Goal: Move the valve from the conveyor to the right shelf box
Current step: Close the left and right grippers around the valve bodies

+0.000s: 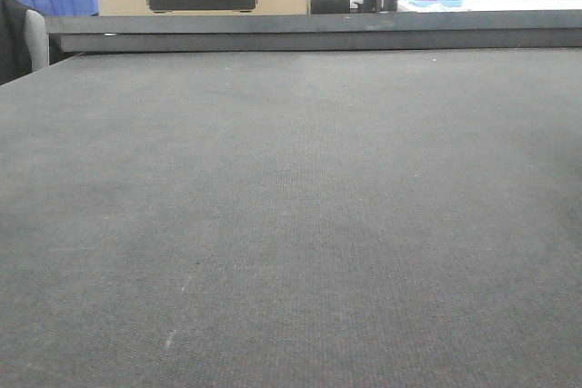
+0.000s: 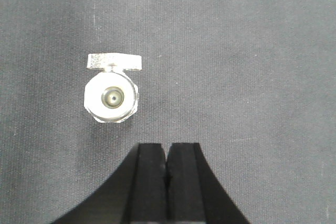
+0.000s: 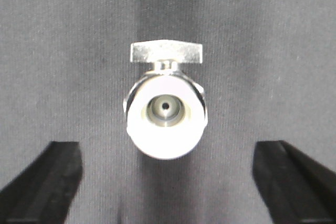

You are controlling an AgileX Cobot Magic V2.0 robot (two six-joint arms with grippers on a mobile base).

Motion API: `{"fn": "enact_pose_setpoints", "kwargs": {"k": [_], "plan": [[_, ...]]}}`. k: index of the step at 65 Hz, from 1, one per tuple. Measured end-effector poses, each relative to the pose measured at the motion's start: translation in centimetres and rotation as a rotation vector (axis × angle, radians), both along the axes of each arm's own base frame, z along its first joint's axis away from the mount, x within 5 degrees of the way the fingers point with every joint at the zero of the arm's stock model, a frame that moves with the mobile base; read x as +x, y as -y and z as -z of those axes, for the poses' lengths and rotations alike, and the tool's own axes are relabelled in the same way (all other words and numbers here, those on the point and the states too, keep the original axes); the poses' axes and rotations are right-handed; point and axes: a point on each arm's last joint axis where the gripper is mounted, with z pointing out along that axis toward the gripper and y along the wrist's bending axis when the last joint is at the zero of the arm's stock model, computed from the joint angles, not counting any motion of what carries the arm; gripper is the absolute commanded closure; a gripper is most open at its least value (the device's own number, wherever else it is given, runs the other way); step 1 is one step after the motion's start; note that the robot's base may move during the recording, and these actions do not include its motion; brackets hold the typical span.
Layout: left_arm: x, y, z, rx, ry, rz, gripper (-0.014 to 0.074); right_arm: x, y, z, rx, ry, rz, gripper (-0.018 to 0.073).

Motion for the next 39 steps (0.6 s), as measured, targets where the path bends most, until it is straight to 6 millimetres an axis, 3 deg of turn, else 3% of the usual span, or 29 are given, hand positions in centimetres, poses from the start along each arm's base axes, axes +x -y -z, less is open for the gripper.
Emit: {"fn": "enact_pose_setpoints", "kwargs": {"k": [25,34,39], "plan": [[0.0,0.0,0.0,-0.003,0.0,0.0,0.0707,2.7,0.2,4.9,0.032,-0.096,0.024,-0.001],[0.0,0.0,0.0,-0.003,0.0,0.0,0.0707,3.1,0.2,5.7,0.037,-0.119,0.031,-0.0005],[0.0,0.0,0.0,-0.003,0.0,0.0,0.0707,3.1,0.2,5.8,0.037,-0.122,0.034,0.0049]]}}
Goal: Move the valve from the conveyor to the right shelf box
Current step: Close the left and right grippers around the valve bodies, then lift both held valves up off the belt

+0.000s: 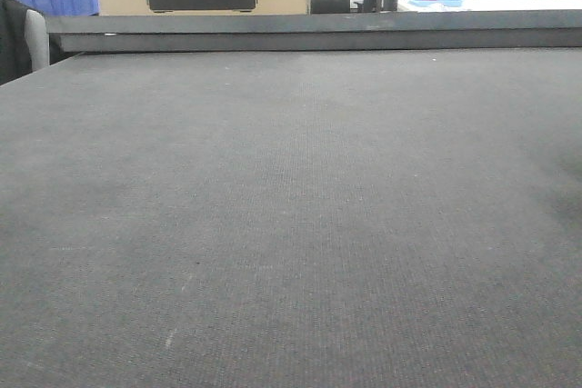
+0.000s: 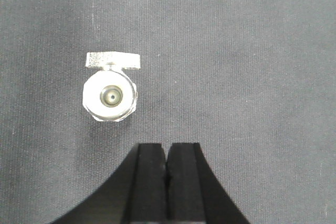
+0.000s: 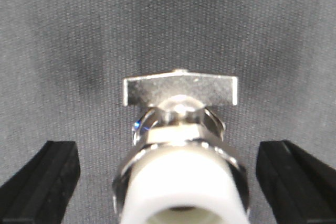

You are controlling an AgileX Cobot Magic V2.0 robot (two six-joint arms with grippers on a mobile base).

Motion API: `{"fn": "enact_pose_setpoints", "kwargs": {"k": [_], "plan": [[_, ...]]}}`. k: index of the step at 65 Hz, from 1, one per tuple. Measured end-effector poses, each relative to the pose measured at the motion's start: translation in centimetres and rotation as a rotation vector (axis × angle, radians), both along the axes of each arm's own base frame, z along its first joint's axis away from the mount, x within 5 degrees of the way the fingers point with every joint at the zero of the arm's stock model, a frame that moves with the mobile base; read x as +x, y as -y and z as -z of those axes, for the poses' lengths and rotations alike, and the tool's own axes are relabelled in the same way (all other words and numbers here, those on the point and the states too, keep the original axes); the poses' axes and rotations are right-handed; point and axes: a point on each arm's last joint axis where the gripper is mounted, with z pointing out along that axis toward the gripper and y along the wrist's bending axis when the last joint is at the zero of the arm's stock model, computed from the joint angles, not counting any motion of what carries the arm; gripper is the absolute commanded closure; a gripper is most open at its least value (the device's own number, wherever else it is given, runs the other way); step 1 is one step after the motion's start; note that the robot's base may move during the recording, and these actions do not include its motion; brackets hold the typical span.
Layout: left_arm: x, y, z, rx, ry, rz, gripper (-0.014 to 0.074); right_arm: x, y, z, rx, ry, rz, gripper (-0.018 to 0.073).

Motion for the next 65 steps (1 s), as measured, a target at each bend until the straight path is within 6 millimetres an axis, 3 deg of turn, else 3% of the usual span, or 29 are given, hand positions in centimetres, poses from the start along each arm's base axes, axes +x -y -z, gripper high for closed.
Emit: {"fn": "enact_pose_setpoints", "kwargs": {"k": [8,18,26,30,39,51,56,65], "plan": [[-0.1,0.1,0.1,-0.019,-0.015,-0.006,0.0707,0.1,0.0,0.0,0.0,0.002,0.0,0.0297],[0.0,0.2,0.3,-0.048,-0.043,-0.047,0.0707,0.1,0.0,0.0,-0.002,0.004,0.003,0.0719],[0.7,0.2,0.7,-0.046,-0.083,-0.056,0.0703,0.1,0.0,0.0,-0.002,0.004,0.003,0.0717],[1.4,0.1,0.9,-0.028,-0.117,-0.055,0.0656,0.1,0.0,0.0,-0.002,0.004,0.003,0.0716],[3.6,-0.2,1.3,0.023,-0.166,-0.055,0.0401,-0.5,-0.1,-0.7,-0.001,0.015,0.003,0.0716],[6.7,-0.3,2.4,0.054,-0.21,-0.045,0.0101,-1.3,-0.2,-3.7,-0.009,0.103,0.002,0.0721],[7.6,-0.3,3.3,0.065,-0.25,-0.04,0.0059,-1.7,-0.2,-4.8,-0.013,0.142,0.001,0.0721],[8.8,-0.7,5.5,0.119,-0.331,-0.034,0.0059,-2.2,-0.3,-5.4,-0.014,0.156,0.001,0.0721]]}}
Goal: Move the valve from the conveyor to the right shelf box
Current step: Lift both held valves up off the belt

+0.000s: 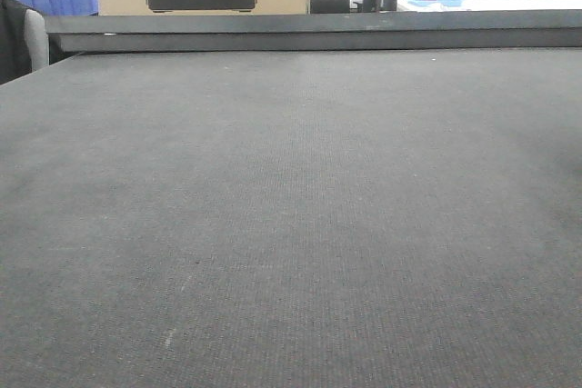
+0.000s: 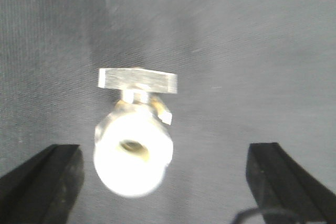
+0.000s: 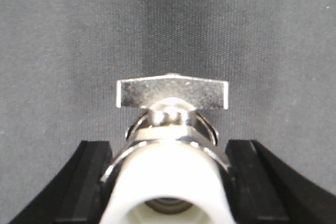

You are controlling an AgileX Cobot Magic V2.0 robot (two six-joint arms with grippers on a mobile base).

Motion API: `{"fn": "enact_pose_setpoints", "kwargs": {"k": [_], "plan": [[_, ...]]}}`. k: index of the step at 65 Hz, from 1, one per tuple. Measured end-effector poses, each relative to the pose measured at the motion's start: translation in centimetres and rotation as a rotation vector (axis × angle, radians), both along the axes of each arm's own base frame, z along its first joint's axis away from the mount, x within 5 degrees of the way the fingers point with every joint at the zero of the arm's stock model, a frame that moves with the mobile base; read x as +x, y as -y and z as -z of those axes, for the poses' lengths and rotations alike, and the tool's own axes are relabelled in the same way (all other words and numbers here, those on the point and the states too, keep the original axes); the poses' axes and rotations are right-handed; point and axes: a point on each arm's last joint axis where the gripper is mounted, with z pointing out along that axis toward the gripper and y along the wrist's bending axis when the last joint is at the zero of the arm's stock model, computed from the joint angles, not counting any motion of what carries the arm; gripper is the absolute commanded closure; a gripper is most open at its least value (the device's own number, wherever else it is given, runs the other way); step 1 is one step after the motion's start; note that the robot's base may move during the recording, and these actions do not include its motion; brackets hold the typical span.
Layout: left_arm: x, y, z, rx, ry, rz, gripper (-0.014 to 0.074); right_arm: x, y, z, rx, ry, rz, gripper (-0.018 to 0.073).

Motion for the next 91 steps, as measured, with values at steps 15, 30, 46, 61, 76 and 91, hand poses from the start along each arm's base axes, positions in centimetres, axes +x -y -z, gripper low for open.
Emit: {"fn": "enact_pose_setpoints", "kwargs": {"k": [15,30,46,61,76,91], "plan": [[1.4,-0.5,2.9,0.065,-0.092,0.017,0.0059,-0.1,0.0,0.0,0.002,-0.015,-0.001,0.0721],[1.6,-0.4,3.4,0.053,-0.09,0.016,0.0085,-0.1,0.0,0.0,0.002,-0.015,-0.001,0.0721],[1.6,-0.4,3.4,0.053,-0.092,0.016,0.0501,-0.1,0.0,0.0,0.001,-0.012,-0.001,0.0721],[1.6,-0.4,3.4,0.051,-0.094,0.014,0.0708,0.2,0.0,-0.9,-0.003,0.028,0.0,0.0721],[1.2,0.1,1.3,-0.005,0.017,0.009,0.0708,0.0,0.0,-4.6,-0.02,0.17,0.0,0.0721],[-0.8,0.9,-4.7,-0.101,0.378,0.054,0.0708,-0.8,-0.1,-6.3,-0.033,0.283,0.005,0.0721]]}}
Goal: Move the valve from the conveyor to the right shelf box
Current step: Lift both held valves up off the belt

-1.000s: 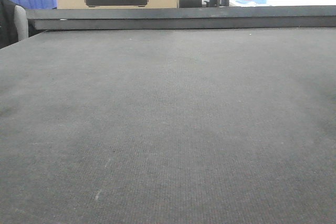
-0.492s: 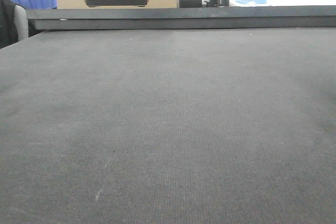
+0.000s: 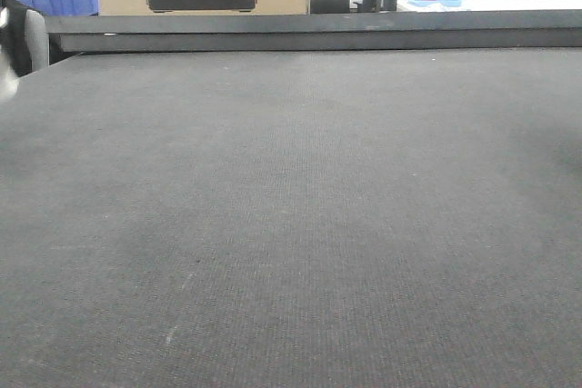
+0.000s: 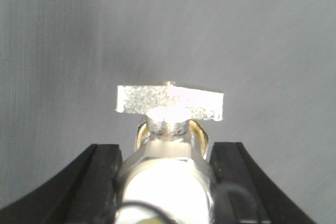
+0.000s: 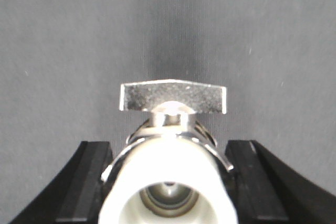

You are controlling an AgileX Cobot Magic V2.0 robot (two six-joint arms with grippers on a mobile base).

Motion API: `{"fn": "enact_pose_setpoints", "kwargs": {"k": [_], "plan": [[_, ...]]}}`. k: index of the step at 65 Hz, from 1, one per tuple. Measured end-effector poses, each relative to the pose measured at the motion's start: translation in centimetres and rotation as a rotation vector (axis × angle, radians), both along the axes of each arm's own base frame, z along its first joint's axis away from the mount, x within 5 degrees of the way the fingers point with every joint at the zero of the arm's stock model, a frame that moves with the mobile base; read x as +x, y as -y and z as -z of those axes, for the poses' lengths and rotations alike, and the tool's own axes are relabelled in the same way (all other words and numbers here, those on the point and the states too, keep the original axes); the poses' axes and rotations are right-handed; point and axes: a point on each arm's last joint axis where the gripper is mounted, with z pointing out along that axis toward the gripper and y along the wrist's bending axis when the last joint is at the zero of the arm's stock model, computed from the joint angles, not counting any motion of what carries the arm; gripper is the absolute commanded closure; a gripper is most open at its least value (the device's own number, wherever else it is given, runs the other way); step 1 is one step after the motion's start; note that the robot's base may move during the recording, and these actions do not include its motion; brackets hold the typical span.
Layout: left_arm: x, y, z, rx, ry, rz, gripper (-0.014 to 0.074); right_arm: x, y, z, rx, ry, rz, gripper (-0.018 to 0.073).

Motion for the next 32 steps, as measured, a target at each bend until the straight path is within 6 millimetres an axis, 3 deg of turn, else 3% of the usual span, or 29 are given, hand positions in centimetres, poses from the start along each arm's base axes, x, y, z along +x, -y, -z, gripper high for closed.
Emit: {"fn": "enact_pose_setpoints", "kwargs": {"k": [15,32], "plan": [[-3.9,-0.1,-1.9,-0.02,0.27,-0.004,0.0708,-1.7,-0.2,-0.8,-0.015,0.137,0.009,0.0721],[-9.6,-0.4,-0.7,-0.026,0.469,-0.017,0.0708,-4.9,-0.4,0.1,-0.033,0.305,0.023,0.0721]]}}
